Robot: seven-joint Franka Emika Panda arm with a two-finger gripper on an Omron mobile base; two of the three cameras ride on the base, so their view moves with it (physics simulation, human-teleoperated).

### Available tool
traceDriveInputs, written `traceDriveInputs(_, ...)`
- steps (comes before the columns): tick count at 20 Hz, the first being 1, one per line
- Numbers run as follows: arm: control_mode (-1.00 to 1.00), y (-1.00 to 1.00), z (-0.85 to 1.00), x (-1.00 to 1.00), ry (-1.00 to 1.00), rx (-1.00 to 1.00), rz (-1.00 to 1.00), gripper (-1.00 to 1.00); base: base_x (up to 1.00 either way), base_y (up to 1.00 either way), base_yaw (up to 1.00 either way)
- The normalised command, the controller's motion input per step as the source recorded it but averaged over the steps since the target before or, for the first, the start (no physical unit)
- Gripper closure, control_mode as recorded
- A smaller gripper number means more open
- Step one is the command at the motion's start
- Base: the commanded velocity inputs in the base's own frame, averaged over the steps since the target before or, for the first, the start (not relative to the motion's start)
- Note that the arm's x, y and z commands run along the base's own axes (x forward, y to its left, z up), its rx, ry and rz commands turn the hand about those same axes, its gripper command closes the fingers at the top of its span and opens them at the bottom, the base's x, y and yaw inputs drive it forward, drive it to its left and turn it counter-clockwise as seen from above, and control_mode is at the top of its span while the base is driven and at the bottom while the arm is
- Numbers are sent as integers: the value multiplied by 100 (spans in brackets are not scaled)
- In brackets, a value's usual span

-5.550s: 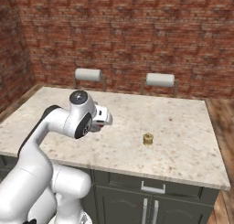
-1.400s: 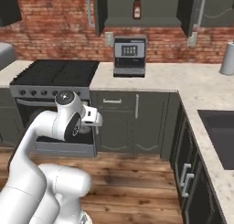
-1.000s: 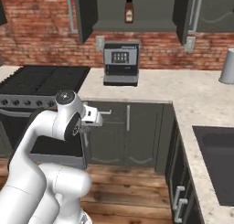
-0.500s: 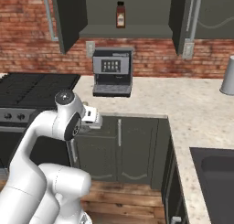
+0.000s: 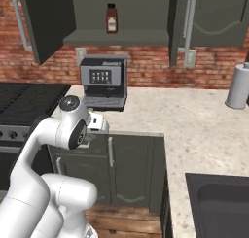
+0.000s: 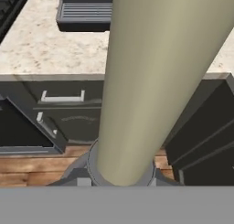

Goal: Pick the candle and candle from the dining table and place them in the open cabinet. Close the cabinet after placing the objects.

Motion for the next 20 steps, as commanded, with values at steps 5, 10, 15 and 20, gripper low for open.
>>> traceDriveInputs(5, 100, 0, 0, 0, 0, 0, 0, 100, 54, -26, 0)
traceDriveInputs(10, 100, 0, 0, 0, 0, 0, 0, 100, 58, -24, 0)
traceDriveInputs(15, 100, 0, 0, 0, 0, 0, 0, 100, 50, -13, 0)
traceDriveInputs(20, 100, 0, 0, 0, 0, 0, 0, 100, 51, -4, 0)
